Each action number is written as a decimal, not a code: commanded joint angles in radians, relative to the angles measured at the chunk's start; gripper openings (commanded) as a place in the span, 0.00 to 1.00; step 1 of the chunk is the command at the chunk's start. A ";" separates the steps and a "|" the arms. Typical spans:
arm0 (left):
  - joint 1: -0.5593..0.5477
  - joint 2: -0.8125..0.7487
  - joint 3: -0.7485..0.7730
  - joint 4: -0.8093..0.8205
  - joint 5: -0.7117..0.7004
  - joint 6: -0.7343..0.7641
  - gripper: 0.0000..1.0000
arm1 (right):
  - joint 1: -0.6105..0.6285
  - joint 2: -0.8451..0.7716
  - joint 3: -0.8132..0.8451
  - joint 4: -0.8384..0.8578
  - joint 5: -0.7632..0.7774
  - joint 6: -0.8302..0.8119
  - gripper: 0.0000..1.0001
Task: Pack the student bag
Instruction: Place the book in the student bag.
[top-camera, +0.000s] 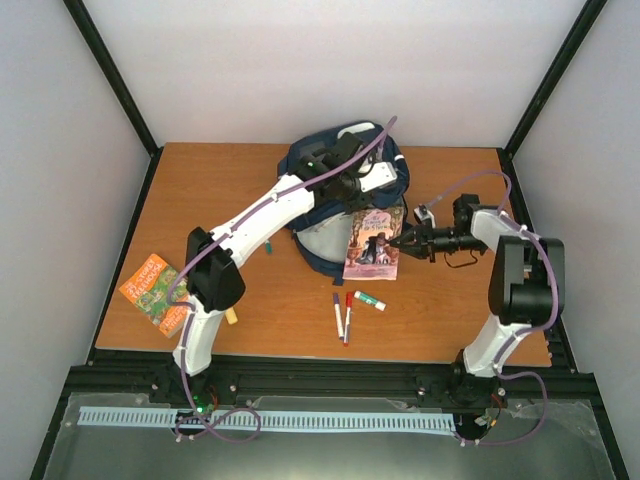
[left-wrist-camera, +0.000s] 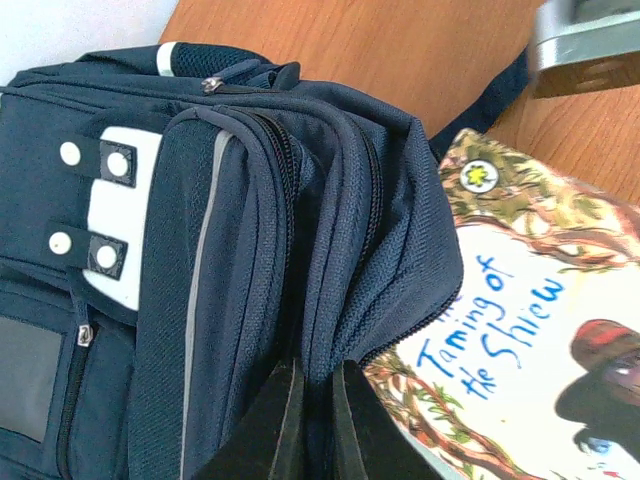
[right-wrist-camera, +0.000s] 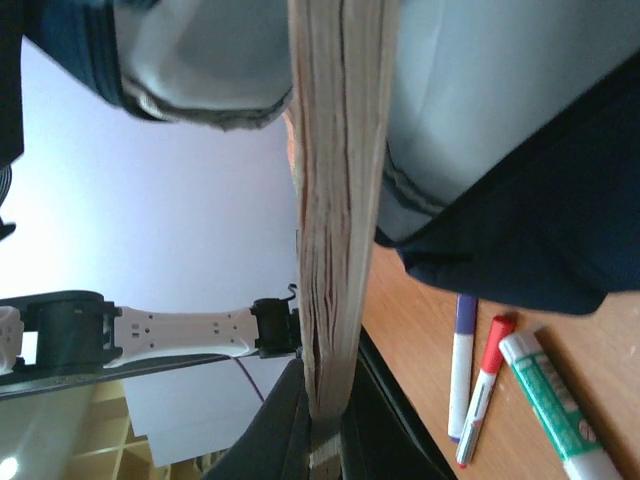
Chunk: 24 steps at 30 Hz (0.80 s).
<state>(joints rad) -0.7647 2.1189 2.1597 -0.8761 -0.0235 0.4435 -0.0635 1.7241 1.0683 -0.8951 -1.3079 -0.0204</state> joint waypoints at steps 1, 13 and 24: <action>0.016 -0.080 0.063 0.015 -0.031 -0.034 0.01 | 0.033 0.092 0.095 -0.034 -0.098 -0.067 0.03; 0.017 -0.121 0.062 -0.004 -0.011 -0.038 0.01 | 0.153 0.304 0.291 0.093 -0.028 0.062 0.03; 0.016 -0.164 0.010 -0.028 0.037 -0.030 0.01 | 0.188 0.508 0.550 0.110 0.106 0.016 0.16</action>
<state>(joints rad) -0.7456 2.0403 2.1521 -0.9051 -0.0120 0.4225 0.1093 2.1578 1.5223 -0.8070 -1.2575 0.0410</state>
